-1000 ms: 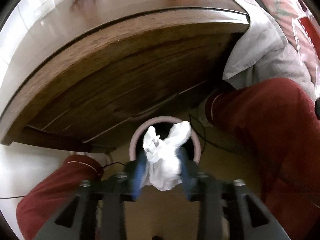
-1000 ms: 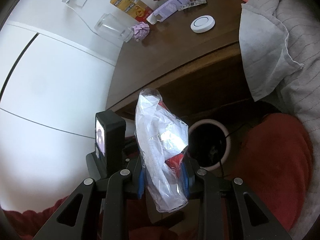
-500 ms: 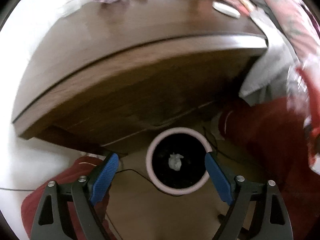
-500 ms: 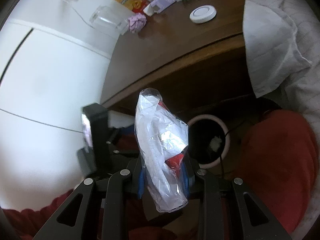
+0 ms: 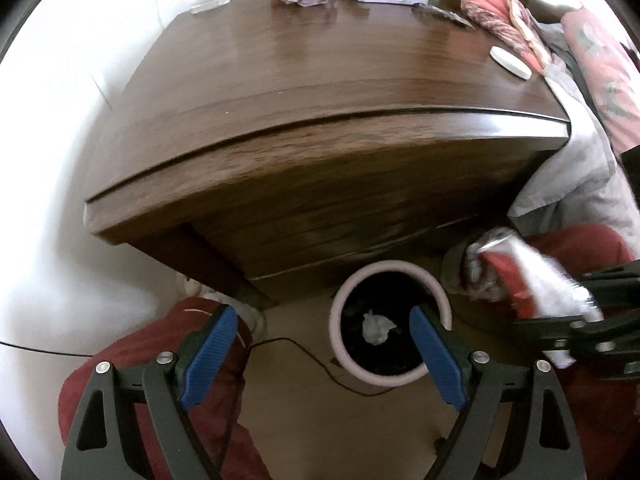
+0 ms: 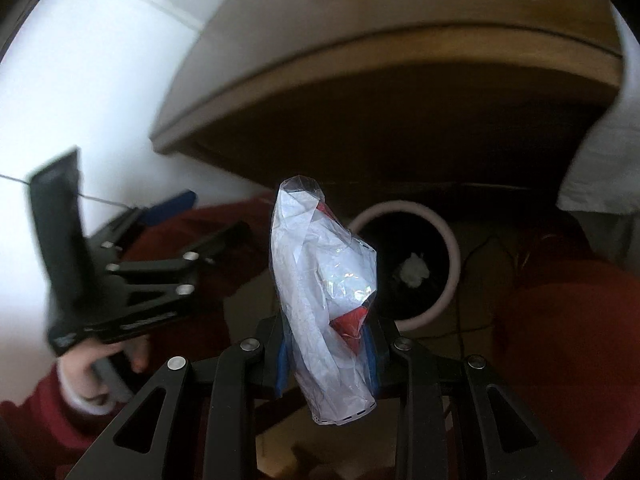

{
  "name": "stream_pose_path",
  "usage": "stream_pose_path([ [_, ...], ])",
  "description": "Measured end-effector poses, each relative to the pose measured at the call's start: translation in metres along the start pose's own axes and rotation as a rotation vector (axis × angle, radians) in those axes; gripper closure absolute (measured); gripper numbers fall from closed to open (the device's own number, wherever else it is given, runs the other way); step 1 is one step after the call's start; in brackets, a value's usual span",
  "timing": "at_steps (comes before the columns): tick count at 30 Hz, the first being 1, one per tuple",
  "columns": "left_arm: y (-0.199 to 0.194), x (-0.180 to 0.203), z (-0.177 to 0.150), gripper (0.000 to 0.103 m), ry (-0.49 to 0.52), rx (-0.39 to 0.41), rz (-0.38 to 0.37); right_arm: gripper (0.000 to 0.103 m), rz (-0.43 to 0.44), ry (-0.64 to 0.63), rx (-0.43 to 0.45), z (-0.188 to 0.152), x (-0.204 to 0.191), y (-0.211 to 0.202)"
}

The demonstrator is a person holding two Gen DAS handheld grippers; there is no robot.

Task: Collect trash
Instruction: 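Open the left tool to drop the tissue while the right tool lowers the bag toward the wastebasket, then open the right tool to drop the clear plastic bag into the wastebasket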

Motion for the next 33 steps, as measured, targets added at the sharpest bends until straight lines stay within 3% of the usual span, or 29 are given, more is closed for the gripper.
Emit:
stream_pose_path([
  [9, -0.002, -0.004, 0.003, 0.015, -0.024, 0.021, -0.029, 0.073, -0.087, -0.054, -0.086, 0.001, 0.017, 0.040],
  [10, -0.003, -0.004, 0.004, 0.015, -0.027, 0.021, -0.031, 0.067, -0.086, -0.057, -0.088, 0.002, 0.018, 0.043],
  [11, -0.003, -0.005, 0.004, 0.015, -0.031, 0.021, -0.033, 0.051, -0.088, -0.056, -0.090, 0.003, 0.018, 0.045],
  [13, -0.004, -0.006, 0.004, 0.014, -0.035, 0.024, -0.033, 0.031, -0.102, -0.045, -0.069, 0.007, 0.020, 0.046],
  [14, -0.005, -0.007, 0.005, 0.014, -0.037, 0.027, -0.034, 0.026, -0.108, -0.042, -0.061, 0.008, 0.020, 0.045],
  [24, -0.025, -0.006, 0.021, 0.014, -0.039, 0.083, -0.048, 0.024, -0.092, -0.010, -0.011, 0.015, 0.023, 0.020],
  [33, -0.053, 0.005, 0.069, 0.014, -0.004, 0.177, -0.087, 0.024, -0.079, -0.018, 0.131, 0.035, 0.020, -0.054],
])
Point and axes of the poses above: each gripper's, at about its wrist camera, not at the fingertips, and y roughly the way its jaws point, x to its right, z to its top, the point moved 10 cm from there along y, roughly the way its jaws point, and after that the axes turned 6 degrees about x, right-handed, at the moved point
